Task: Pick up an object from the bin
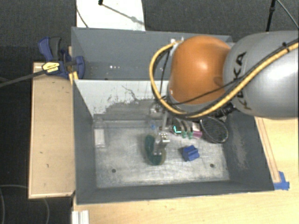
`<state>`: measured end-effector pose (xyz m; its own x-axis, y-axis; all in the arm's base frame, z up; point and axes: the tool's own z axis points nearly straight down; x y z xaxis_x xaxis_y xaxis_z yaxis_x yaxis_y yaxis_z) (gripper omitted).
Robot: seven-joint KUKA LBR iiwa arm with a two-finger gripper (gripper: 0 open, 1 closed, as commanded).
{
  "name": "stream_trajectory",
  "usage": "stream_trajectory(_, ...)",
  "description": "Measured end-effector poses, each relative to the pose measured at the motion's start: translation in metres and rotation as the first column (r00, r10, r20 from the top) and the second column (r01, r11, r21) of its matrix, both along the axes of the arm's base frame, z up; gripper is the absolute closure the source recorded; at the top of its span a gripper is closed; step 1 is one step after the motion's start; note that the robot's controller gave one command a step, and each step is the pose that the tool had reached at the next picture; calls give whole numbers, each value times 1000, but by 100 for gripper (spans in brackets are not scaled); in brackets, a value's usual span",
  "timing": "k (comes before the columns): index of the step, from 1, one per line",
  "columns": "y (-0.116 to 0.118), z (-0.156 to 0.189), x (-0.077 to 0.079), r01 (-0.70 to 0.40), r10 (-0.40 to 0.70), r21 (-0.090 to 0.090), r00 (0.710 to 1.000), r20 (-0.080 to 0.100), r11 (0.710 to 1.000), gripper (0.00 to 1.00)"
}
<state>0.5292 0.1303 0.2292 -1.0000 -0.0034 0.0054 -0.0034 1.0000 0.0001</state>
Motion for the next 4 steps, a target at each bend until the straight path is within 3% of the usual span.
stream_trajectory(1,-29,-158,23,28,-28,3,1000,7,1000,0)
stream_trajectory(2,-19,-99,54,-162,162,0,987,13,987,0)
stream_trajectory(3,-70,-159,23,-73,73,4,997,12,997,0)
stream_trajectory(4,-115,-157,-34,-8,8,2,1000,13,1000,0)
